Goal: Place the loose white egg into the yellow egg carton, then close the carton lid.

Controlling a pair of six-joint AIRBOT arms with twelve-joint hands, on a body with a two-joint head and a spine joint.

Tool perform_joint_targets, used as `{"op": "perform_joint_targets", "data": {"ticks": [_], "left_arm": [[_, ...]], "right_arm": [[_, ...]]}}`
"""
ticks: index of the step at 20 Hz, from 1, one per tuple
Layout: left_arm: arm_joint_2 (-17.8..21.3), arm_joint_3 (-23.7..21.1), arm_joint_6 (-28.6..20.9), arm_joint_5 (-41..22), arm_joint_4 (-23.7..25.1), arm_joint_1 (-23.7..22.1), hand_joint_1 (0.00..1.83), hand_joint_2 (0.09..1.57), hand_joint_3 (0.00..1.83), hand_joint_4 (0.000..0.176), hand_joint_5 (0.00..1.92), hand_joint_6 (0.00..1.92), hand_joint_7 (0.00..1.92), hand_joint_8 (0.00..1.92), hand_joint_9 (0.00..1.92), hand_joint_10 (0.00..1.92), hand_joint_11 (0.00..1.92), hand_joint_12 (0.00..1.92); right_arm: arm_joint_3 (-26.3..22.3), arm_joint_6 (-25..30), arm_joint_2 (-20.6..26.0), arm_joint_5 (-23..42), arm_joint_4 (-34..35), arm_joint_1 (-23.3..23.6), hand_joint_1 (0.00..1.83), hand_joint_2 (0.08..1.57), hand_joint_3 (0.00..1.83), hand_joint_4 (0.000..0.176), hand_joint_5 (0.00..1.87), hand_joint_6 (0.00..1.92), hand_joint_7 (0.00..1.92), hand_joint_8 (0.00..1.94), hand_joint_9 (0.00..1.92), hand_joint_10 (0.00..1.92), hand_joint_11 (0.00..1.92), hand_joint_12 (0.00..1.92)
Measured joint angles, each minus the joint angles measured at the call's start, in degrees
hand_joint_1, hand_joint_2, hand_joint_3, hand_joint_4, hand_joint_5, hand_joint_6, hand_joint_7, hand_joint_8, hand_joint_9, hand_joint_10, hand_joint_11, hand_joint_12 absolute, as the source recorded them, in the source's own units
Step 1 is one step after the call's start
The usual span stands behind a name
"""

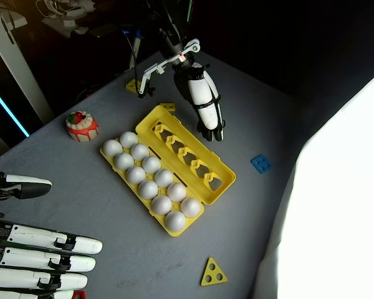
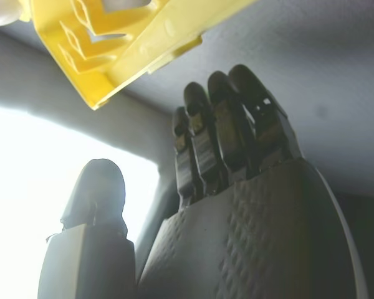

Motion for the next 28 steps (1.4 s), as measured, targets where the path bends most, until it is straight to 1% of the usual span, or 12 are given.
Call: {"op": "perform_joint_targets", "data": {"ticks": [3,4,5,8,11,13,15,17,18,21,24,28], "left_arm": [[-1.25,0.0,-2.4,1.36,-0.9,0.48,0.37,1.3,0.0,0.042,0.4,0.0,0.49,0.01,0.39,0.02,0.0,1.1],[-1.66,0.0,-2.69,1.73,-0.9,0.46,0.38,1.3,0.0,0.04,0.4,0.0,0.49,0.01,0.4,0.02,0.0,1.12],[-1.81,0.0,-2.99,1.86,-0.81,0.46,0.37,1.3,0.0,0.036,0.41,0.0,0.49,0.01,0.4,0.02,0.0,1.14],[-2.05,0.07,-4.09,2.23,-0.83,0.46,0.36,1.3,0.0,0.036,0.41,0.0,0.5,0.01,0.41,0.02,0.0,1.12],[-2.12,0.07,-4.15,2.58,-1.29,-0.48,0.39,1.29,0.0,0.032,0.42,0.0,0.49,0.0,0.4,0.02,0.0,1.14],[-2.12,0.07,-4.17,2.58,-1.55,-2.08,0.37,1.3,0.0,0.036,0.41,0.0,0.49,0.0,0.4,0.02,0.0,1.13],[-2.12,0.07,-4.26,2.36,-2.71,-4.04,0.37,1.3,0.0,0.035,0.41,0.0,0.49,0.0,0.41,0.02,0.0,1.14],[-2.12,0.07,-4.11,2.32,-2.82,-5.79,0.34,1.3,0.0,0.039,0.41,0.0,0.48,0.0,0.4,0.02,0.0,1.09],[-2.12,0.04,-4.11,2.25,-2.91,-6.82,0.35,1.3,0.0,0.033,0.42,0.0,0.48,0.0,0.4,0.02,0.0,1.1],[-2.16,-0.96,-4.11,2.1,-2.89,-9.46,0.36,1.3,0.0,0.041,0.4,0.0,0.47,0.0,0.39,0.01,0.0,1.1],[-2.16,-2.38,-4.07,1.64,-2.69,-11.15,0.32,1.3,0.0,0.032,0.42,0.01,0.48,0.0,0.39,0.01,0.0,1.15],[-2.16,-4.94,-3.52,1.51,-1.46,-13.62,0.35,1.3,0.0,0.038,0.41,0.0,0.47,0.0,0.4,0.01,0.0,1.16]], "right_arm": [[0.0,-0.02,0.0,0.0,0.02,0.0,0.4,1.1,0.0,0.0,0.1,0.01,0.18,0.0,0.15,0.02,0.0,0.72],[0.0,-0.02,0.0,0.02,-0.02,0.0,0.33,1.11,0.0,0.0,0.08,0.0,0.16,0.0,0.14,0.01,0.0,0.73],[0.0,-0.02,0.0,0.02,0.0,0.0,0.4,1.09,0.0,0.0,0.11,0.01,0.2,0.01,0.18,0.02,0.0,0.83],[0.0,-0.02,0.0,0.0,0.0,0.0,0.36,1.09,0.0,0.0,0.11,0.01,0.2,0.0,0.17,0.01,0.0,0.83],[0.0,-0.02,0.0,0.0,0.0,0.0,0.33,1.11,0.0,0.0,0.08,0.0,0.17,0.0,0.15,0.0,0.0,0.73],[0.0,-0.02,0.0,0.02,-0.02,0.0,0.34,1.1,0.0,0.0,0.09,0.0,0.18,0.0,0.15,0.0,0.0,0.7],[0.0,-0.02,0.0,0.02,-0.04,0.0,0.27,1.11,0.0,0.0,0.08,0.0,0.16,0.0,0.15,0.0,0.0,0.76],[0.0,-0.02,0.0,0.02,-0.04,0.0,0.33,1.1,0.0,0.0,0.13,0.01,0.19,0.01,0.15,0.0,0.0,0.79],[0.0,-0.02,0.0,0.02,-0.04,0.0,0.33,1.09,0.0,0.0,0.13,0.01,0.2,0.0,0.17,0.01,0.0,0.83],[0.0,-0.02,0.0,0.04,-0.04,0.0,0.33,1.1,0.0,0.0,0.1,0.0,0.17,0.0,0.15,0.0,0.0,0.8],[0.0,-0.02,0.0,0.09,-0.04,0.0,0.32,1.1,0.0,0.0,0.11,0.0,0.17,0.0,0.17,0.01,0.0,0.83],[0.0,-0.02,0.0,0.2,-0.04,0.0,0.31,1.11,0.0,0.0,0.08,0.0,0.15,0.01,0.15,0.01,0.0,0.75]]}}
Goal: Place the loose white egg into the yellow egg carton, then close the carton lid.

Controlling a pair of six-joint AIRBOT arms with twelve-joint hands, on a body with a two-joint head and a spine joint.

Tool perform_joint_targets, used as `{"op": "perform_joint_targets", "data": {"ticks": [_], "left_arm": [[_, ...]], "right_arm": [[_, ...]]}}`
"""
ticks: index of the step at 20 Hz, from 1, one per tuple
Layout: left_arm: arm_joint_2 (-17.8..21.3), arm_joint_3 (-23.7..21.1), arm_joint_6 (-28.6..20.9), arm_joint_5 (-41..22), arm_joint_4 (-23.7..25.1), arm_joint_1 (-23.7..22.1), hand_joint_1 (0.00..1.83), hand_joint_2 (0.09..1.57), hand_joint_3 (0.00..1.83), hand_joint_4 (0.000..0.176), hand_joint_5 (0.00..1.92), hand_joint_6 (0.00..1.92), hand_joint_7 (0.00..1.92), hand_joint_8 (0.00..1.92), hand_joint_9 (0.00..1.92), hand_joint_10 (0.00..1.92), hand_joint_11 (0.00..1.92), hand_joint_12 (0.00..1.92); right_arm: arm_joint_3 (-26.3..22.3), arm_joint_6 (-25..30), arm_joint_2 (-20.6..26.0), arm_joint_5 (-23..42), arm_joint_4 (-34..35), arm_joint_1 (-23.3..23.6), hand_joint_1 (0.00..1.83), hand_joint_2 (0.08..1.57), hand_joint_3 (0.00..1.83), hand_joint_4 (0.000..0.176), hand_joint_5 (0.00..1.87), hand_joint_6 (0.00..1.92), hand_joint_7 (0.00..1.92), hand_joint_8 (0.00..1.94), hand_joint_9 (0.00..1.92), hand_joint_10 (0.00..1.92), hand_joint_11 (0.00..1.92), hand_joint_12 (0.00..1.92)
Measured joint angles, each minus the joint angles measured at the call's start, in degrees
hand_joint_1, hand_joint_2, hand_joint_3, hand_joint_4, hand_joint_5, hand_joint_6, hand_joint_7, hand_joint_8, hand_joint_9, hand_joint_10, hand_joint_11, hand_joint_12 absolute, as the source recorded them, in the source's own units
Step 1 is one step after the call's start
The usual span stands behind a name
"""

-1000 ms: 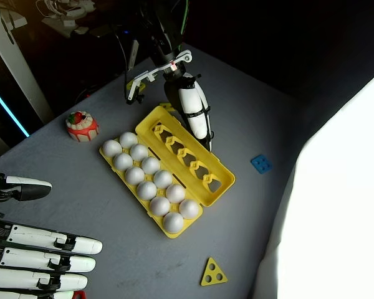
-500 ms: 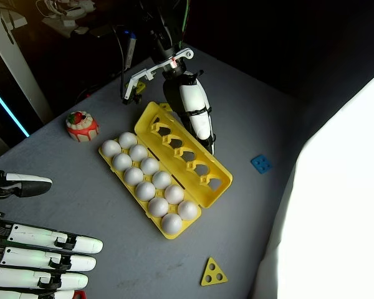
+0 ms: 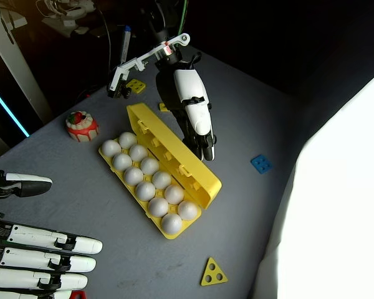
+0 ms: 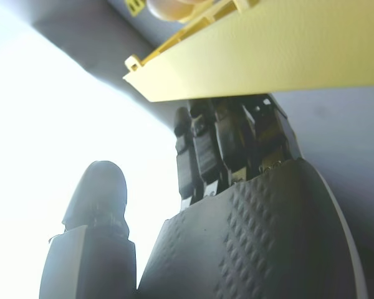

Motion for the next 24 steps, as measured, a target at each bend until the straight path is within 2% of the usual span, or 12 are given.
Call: {"op": "perform_joint_targets", "data": {"ticks": [6,10,12,13,15,16,19,21,22,24], "left_arm": [[0.0,-3.43,1.88,-0.24,0.52,-2.05,0.37,1.3,0.0,0.036,0.4,0.0,0.48,0.0,0.4,0.02,0.0,1.11],[0.0,-8.07,2.43,-0.15,1.2,-1.77,0.35,1.3,0.0,0.039,0.41,0.0,0.49,0.0,0.41,0.02,0.0,1.16],[0.0,-9.18,2.58,0.13,1.97,-1.05,0.35,1.3,0.0,0.042,0.41,0.0,0.49,0.0,0.41,0.02,0.0,1.15],[0.0,-9.9,2.6,0.33,2.34,-0.26,0.37,1.29,0.0,0.035,0.43,0.01,0.51,0.01,0.42,0.02,0.0,1.17],[0.02,-11.32,2.64,0.5,2.49,1.18,0.36,1.29,0.0,0.041,0.41,0.0,0.48,0.0,0.41,0.02,0.0,1.19],[0.02,-11.8,2.71,0.87,2.89,1.9,0.35,1.3,0.0,0.042,0.4,0.0,0.48,0.0,0.41,0.02,0.0,1.19],[0.0,-12.55,2.36,1.77,4.79,4.28,0.32,1.31,0.0,0.039,0.4,0.0,0.48,0.0,0.4,0.01,0.0,1.17],[-0.5,-13.07,1.27,2.16,6.05,5.81,0.34,1.3,0.0,0.039,0.4,0.0,0.48,0.0,0.4,0.01,0.0,1.15],[-0.63,-13.14,1.09,2.47,6.45,5.88,0.36,1.3,0.0,0.041,0.41,0.0,0.49,0.01,0.41,0.02,0.0,1.15],[-1.4,-13.29,0.5,3.43,8.41,6.93,0.36,1.3,0.0,0.036,0.42,0.01,0.49,0.01,0.41,0.02,0.0,1.14]], "right_arm": [[0.0,0.0,0.02,0.09,-0.04,0.0,0.29,1.11,0.0,0.0,0.07,0.0,0.15,0.0,0.14,0.0,0.0,0.77],[0.0,0.0,0.0,0.37,-0.44,0.0,0.33,1.1,0.0,0.0,0.07,0.0,0.15,0.0,0.14,0.0,0.0,0.76],[0.0,0.0,0.02,0.48,-0.44,-0.02,0.34,1.11,0.0,0.0,0.08,0.01,0.16,0.0,0.14,0.0,0.0,0.76],[0.0,0.0,0.02,0.55,-0.44,0.0,0.38,1.12,0.0,0.0,0.07,0.0,0.14,0.0,0.13,0.0,0.0,0.74],[0.0,0.0,0.0,0.66,-0.44,0.0,0.41,1.1,0.0,0.0,0.11,0.01,0.17,0.0,0.17,0.01,0.0,0.79],[0.0,0.0,0.0,0.68,-0.44,-0.02,0.36,1.1,0.0,0.0,0.11,0.0,0.16,0.0,0.16,0.0,0.0,0.79],[0.02,0.0,0.02,0.68,-0.44,-0.02,0.36,1.11,0.0,0.0,0.11,0.0,0.17,0.0,0.17,0.0,0.0,0.85],[0.02,0.0,0.0,0.68,-0.44,-0.02,0.39,1.1,0.0,0.0,0.11,0.01,0.17,0.01,0.17,0.0,0.0,0.8],[0.0,0.0,0.0,0.68,-0.5,-0.02,0.35,1.11,0.0,0.0,0.1,0.0,0.16,0.01,0.16,0.0,0.0,0.8],[0.0,0.0,0.02,0.7,-0.79,-0.02,0.4,1.11,0.0,0.0,0.1,0.0,0.17,0.0,0.16,0.0,0.0,0.79]]}}
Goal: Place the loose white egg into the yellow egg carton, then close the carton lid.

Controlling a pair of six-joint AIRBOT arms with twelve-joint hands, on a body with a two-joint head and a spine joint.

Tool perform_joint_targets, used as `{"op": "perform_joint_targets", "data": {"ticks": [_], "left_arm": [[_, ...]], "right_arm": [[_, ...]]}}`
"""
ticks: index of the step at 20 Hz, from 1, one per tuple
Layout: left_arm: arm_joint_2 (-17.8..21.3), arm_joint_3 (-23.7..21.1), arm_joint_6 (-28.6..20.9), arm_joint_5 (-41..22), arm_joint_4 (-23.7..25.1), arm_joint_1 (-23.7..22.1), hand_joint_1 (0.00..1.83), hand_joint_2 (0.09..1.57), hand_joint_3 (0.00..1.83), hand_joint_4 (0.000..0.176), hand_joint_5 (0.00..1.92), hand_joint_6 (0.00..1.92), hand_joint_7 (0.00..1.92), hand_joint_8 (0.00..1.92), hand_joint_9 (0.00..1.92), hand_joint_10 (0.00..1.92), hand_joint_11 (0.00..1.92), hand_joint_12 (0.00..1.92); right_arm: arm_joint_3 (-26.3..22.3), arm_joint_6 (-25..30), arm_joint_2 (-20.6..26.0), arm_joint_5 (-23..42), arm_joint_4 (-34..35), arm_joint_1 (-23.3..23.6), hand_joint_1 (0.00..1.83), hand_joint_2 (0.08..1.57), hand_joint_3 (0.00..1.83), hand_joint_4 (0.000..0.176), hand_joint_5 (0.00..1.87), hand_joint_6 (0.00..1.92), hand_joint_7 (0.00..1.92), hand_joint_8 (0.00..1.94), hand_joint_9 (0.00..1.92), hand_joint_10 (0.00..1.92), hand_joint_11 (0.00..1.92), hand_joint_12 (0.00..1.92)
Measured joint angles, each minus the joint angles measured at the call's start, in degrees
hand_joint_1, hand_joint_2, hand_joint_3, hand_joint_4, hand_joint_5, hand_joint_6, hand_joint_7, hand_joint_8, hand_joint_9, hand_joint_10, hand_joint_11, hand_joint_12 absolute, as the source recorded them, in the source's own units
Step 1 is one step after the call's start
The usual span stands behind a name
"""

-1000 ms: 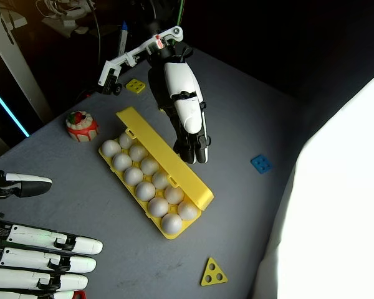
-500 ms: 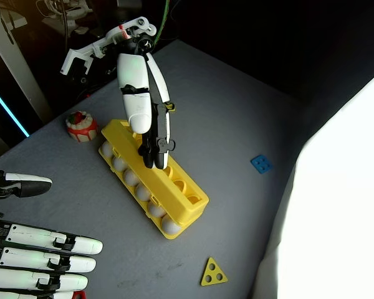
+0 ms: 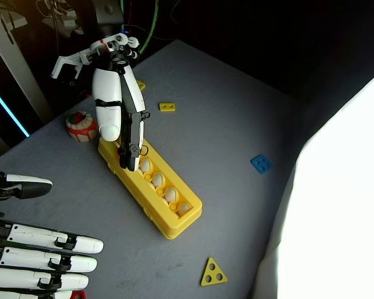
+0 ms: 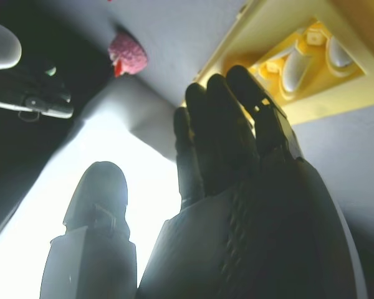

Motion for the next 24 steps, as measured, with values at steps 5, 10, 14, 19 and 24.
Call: {"op": "perform_joint_targets", "data": {"ticks": [5,10,14,19,24], "left_arm": [[-0.9,-0.04,-1.07,2.82,3.58,1.33,0.36,1.3,0.0,0.03,0.43,0.01,0.5,0.0,0.42,0.02,0.0,1.21],[-0.92,1.14,-0.96,2.95,7.74,1.2,0.35,1.3,0.0,0.04,0.41,0.0,0.49,0.0,0.41,0.01,0.0,1.16],[-0.92,2.73,-0.85,3.13,11.93,0.85,0.34,1.31,0.0,0.041,0.4,0.0,0.49,0.0,0.41,0.01,0.0,1.19],[0.15,6.25,4.55,3.56,17.35,-0.76,0.32,1.31,0.0,0.038,0.41,0.0,0.49,0.0,0.41,0.01,0.0,1.19],[2.32,8.74,12.98,4.44,17.77,-3.43,0.31,1.31,0.0,0.033,0.42,0.01,0.52,0.01,0.44,0.03,0.0,1.23]], "right_arm": [[0.0,0.0,-0.02,0.02,-0.07,0.0,0.4,1.11,0.0,0.0,0.1,0.0,0.17,0.0,0.17,0.0,0.0,0.76],[0.0,0.0,0.0,0.04,-0.04,-0.04,0.38,1.1,0.0,0.0,0.12,0.01,0.18,0.0,0.17,0.0,0.0,0.79],[0.0,0.0,0.0,0.04,-0.04,-0.04,0.37,1.11,0.0,0.0,0.1,0.0,0.17,0.0,0.16,0.0,0.0,0.8],[0.0,0.0,0.0,0.07,-0.04,-0.04,0.39,1.11,0.0,0.0,0.12,0.0,0.2,0.01,0.2,0.01,0.0,0.87],[0.0,0.0,0.0,0.22,-0.07,-0.04,0.3,1.14,0.0,0.0,0.3,0.04,0.39,0.03,0.34,0.05,0.0,1.11]]}}
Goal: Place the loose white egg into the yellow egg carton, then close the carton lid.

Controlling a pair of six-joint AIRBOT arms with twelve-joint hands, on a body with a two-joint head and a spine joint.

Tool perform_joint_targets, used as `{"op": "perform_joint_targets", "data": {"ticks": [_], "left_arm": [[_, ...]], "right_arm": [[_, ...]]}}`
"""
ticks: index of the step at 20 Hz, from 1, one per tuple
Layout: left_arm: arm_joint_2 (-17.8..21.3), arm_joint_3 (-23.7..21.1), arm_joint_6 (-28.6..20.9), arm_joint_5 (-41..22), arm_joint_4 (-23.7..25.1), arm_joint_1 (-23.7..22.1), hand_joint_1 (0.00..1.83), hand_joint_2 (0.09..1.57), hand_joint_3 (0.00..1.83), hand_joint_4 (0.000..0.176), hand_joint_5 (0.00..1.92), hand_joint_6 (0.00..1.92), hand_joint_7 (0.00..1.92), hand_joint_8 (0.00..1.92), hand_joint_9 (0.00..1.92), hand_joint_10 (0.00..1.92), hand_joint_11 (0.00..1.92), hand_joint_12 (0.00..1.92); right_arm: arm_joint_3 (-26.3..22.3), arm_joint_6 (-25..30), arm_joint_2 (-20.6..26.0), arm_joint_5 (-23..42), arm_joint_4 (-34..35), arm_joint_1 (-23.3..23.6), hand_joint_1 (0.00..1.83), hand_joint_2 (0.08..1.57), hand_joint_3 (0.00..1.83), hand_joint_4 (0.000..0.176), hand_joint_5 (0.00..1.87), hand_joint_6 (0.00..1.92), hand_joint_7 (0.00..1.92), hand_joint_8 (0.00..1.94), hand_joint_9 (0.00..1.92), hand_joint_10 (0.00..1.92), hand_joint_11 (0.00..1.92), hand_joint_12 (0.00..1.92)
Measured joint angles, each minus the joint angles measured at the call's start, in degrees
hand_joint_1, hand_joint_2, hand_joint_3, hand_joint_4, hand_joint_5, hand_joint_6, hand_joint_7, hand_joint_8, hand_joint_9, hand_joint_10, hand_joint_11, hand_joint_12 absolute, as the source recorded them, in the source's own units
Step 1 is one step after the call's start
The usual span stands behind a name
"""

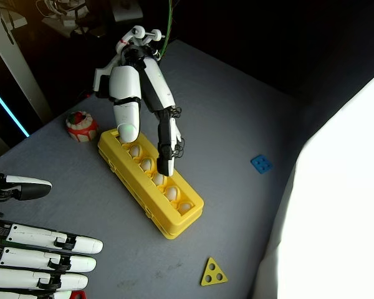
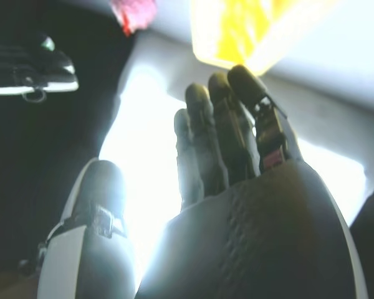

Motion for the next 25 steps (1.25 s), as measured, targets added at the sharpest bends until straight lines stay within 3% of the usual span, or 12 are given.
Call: {"op": "perform_joint_targets", "data": {"ticks": [2,3,5,6,7,8,9,10,12,13,16,25], "left_arm": [[0.11,1.92,6.71,2.1,-0.02,-0.72,0.3,1.32,0.0,0.031,0.43,0.01,0.52,0.01,0.45,0.03,0.0,1.27],[0.11,4.39,18.01,5.4,-0.26,-1.44,0.28,1.33,0.0,0.027,0.44,0.01,0.55,0.02,0.47,0.04,0.0,1.32],[0.17,5.99,26.82,8.04,-0.42,-1.88,0.28,1.33,0.0,0.027,0.44,0.01,0.55,0.02,0.47,0.04,0.0,1.32],[0.24,6.95,33.4,10.32,-0.61,-2.05,0.3,1.32,0.0,0.022,0.5,0.03,0.6,0.04,0.52,0.07,0.0,1.41],[0.59,7.02,40.52,11.47,-0.61,-2.23,0.31,1.31,0.0,0.0,0.64,0.26,0.54,0.73,0.41,0.89,0.04,1.64],[0.79,6.91,45.29,12.26,-0.96,-2.75,0.3,1.31,0.0,0.0,0.52,0.67,0.4,1.21,0.27,1.37,0.03,1.76],[1.27,6.67,49.57,12.96,-1.16,-3.43,0.24,1.31,0.0,0.0,0.59,1.03,0.47,1.47,0.34,1.64,0.15,1.91],[1.7,6.62,53.62,13.44,-0.76,-4.39,0.23,1.32,0.0,0.0,0.61,1.11,0.53,1.49,0.4,1.65,0.21,1.92],[2.36,6.62,57.24,13.4,-0.44,-5.64,0.21,1.32,0.0,0.0,0.69,1.38,0.68,1.58,0.58,1.74,0.38,1.92],[2.56,6.62,61.09,13.09,-2.16,-5.92,0.17,1.32,0.0,0.0,0.76,1.5,0.81,1.61,0.68,1.79,0.46,1.92],[2.71,6.54,73.42,11.85,-11.08,-6.34,0.12,1.33,0.0,0.0,0.87,1.71,0.95,1.73,0.86,1.89,0.68,1.92],[2.71,6.62,74.86,12.26,-12.04,-6.51,0.12,1.34,0.0,0.0,0.93,1.77,1.05,1.85,1.05,1.92,0.97,1.92]], "right_arm": [[0.0,0.0,0.0,0.09,0.0,0.0,0.31,1.14,0.0,0.0,0.37,0.04,0.49,0.03,0.42,0.06,0.0,1.19],[0.0,0.0,0.0,0.15,0.0,0.0,0.32,1.15,0.0,0.0,0.45,0.04,0.56,0.03,0.48,0.07,0.0,1.27],[0.0,0.02,0.0,0.26,0.0,-0.22,0.32,1.15,0.0,0.0,0.45,0.04,0.56,0.03,0.48,0.07,0.0,1.27],[0.0,0.0,-0.02,0.22,-0.04,-0.24,0.26,1.16,0.0,0.0,0.63,0.14,0.73,0.1,0.66,0.21,0.1,1.42],[0.0,0.0,-0.02,0.17,-0.04,-0.24,0.24,1.17,0.0,0.0,0.83,0.31,0.92,0.29,0.69,0.74,0.29,1.58],[0.0,0.0,0.0,0.33,-0.09,-0.24,0.23,1.17,0.0,0.0,0.81,0.51,0.87,0.55,0.6,1.1,0.34,1.64],[0.0,0.0,0.0,0.44,-0.11,-0.24,0.16,1.2,0.0,0.0,0.91,0.53,0.97,1.03,0.78,1.5,0.52,1.83],[0.0,0.0,-0.02,0.31,-0.22,-0.24,0.13,1.21,0.0,0.0,0.91,0.73,0.99,1.24,0.82,1.63,0.56,1.89],[0.0,-0.02,0.0,0.37,-0.26,-0.24,0.1,1.21,0.0,0.0,0.94,1.34,1.12,1.42,0.98,1.78,0.7,1.92],[0.02,0.0,0.0,0.44,-0.28,-0.24,0.13,1.21,0.0,0.0,0.98,1.58,1.16,1.54,1.05,1.88,0.88,1.92],[0.0,0.0,-0.02,0.46,-0.55,-0.24,0.14,1.21,0.0,0.0,1.01,1.76,1.22,1.73,1.19,1.92,1.13,1.92],[0.0,0.0,-0.02,0.5,-3.89,-0.31,0.15,1.2,0.0,0.0,0.99,1.83,1.17,1.85,1.16,1.92,1.13,1.92]]}}
